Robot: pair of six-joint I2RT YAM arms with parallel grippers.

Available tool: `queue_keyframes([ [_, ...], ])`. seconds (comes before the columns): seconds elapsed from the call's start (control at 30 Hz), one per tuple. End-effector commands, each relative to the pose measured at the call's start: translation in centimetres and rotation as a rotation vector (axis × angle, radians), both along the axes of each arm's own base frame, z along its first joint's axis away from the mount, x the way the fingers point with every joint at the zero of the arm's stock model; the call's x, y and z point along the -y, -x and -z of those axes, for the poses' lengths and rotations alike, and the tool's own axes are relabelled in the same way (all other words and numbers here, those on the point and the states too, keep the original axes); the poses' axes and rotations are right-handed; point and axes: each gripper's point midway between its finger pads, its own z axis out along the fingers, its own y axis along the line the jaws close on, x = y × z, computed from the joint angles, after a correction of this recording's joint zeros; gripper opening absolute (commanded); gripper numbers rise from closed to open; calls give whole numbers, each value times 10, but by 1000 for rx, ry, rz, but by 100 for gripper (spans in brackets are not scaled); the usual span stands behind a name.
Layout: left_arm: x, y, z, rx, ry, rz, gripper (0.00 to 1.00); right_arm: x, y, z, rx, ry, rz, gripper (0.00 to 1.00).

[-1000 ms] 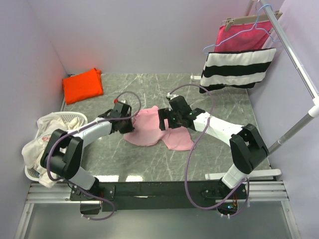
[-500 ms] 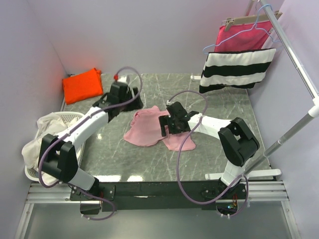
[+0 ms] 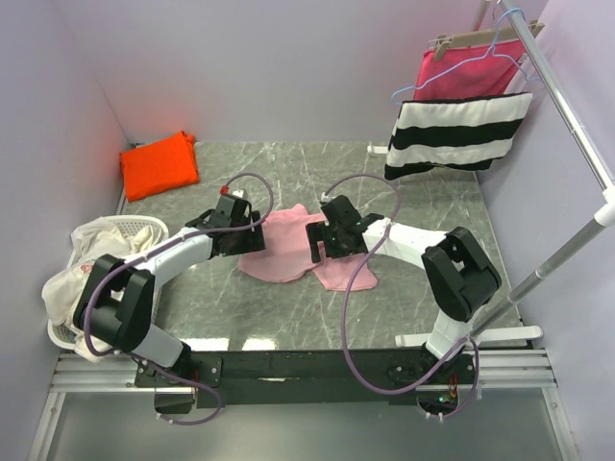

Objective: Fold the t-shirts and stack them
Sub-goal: Flatten out the tshirt

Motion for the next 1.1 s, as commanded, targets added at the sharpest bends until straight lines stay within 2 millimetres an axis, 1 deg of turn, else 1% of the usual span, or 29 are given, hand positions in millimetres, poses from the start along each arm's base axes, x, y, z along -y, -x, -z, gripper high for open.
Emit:
queue_keyframes([
  [0.0,10,-6,7,0,36,13,70,-6,-15,-35,92,-38,2,100],
  [0.03,11,-6,10,-6,40,15,65,-5,-15,-35,93,-37,3,100],
  [0.1,12,-7,13,-8,39,17,58,-5,-14,-37,97,-40,4,100],
  [0.13,12,-7,14,-10,41,13,53,-4,-16,-38,100,-38,9,100],
  [0.2,13,-9,18,-18,36,14,52,-5,-15,-39,102,-38,2,100],
  [0.23,14,-10,18,-20,36,15,49,-4,-15,-40,104,-37,4,100],
  [0.33,16,-10,22,-30,32,19,34,-4,-15,-40,107,-38,7,100],
  [0.4,16,-10,26,-41,27,20,30,-3,-15,-39,107,-33,6,100],
  [0.43,17,-9,28,-48,23,23,19,-3,-15,-39,108,-32,7,100],
  [0.5,19,-11,25,-44,26,23,1,-2,-15,-40,110,-34,8,100],
  [0.57,21,-14,17,-31,31,26,1,-1,-16,-40,114,-31,13,100],
  [0.6,27,-23,-1,7,49,30,1,2,-17,-39,122,-19,25,100],
  [0.63,32,-27,-15,26,64,49,1,4,-18,-39,124,-10,31,100],
  [0.67,33,-24,-25,16,52,58,1,7,-19,-36,125,2,36,100],
  [0.7,45,-36,-64,94,85,80,1,10,-21,-35,128,12,47,100],
  [0.73,42,-43,-82,138,53,64,1,16,-24,-26,127,49,69,100],
  [0.77,41,-43,-98,156,48,65,1,23,-28,-22,124,67,89,100],
  [0.8,47,-52,-137,230,79,71,1,27,-29,-16,113,80,96,100],
  [0.83,47,-56,-153,262,78,78,1,29,-29,-6,92,93,97,100],
  [0.87,46,-58,-168,288,77,77,1,29,-29,-1,86,97,89,100],
  [0.9,46,-61,-191,320,84,74,1,30,-29,3,75,99,89,100],
  [0.93,47,-62,-202,345,84,83,1,30,-27,10,55,104,85,100],
  [0.97,47,-64,-212,366,87,84,1,25,-22,13,33,81,60,100],
  [1.0,47,-66,-229,401,99,82,1,21,-17,15,16,62,45,99],
  [1.03,48,-67,-237,419,104,86,1,18,-15,15,7,40,35,98],
  [1.07,49,-68,-243,432,108,93,1,9,-6,15,-22,-13,-1,89],
])
